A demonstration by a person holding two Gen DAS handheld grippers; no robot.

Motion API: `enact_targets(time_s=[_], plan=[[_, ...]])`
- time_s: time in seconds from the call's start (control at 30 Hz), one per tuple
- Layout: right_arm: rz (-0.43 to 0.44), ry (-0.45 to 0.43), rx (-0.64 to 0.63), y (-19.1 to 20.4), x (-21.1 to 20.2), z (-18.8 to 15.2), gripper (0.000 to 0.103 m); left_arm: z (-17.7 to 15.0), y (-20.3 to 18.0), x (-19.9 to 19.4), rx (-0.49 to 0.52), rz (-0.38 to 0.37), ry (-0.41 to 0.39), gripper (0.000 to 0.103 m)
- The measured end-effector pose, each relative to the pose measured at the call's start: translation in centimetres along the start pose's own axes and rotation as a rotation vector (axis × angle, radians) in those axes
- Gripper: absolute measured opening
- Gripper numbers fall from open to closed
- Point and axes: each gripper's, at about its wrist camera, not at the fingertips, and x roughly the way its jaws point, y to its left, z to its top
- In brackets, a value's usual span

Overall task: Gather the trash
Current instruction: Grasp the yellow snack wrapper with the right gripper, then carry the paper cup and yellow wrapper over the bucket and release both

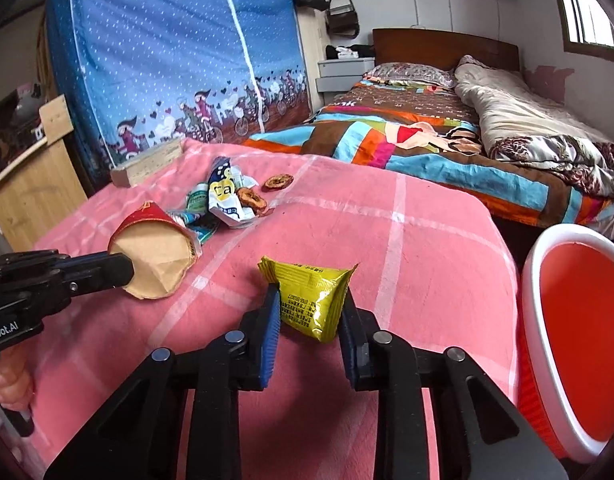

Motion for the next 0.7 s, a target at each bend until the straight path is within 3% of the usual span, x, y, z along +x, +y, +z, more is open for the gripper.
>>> enact_targets(time_s=[0.27,0.4,0.53,0.7], plan=[[0.005,-0.052,0.074,-1.3,-1.2,-0.2,0.019,-0.1,-0.9,-0.6,0.011,0.001,-0.019,0.073],[0.014,-0.114,0.089,-1.6,-2.6,-0.1,0.019,-0.1,-1.6,-1.2,0.025,-0.025,-0.065,0.073],[-0.005,-0.227,0.103,-2.2,-5.0,0.2,0.019,0.7,-2.8,-1.8,0.057,-0.044,-0.126,0.073],[-0.116,-0.413,0.103,-3.0,-9.0,0.7,0.019,3.2,-5.4,-1.9,0.135,-0.082,-0.222,0.073]])
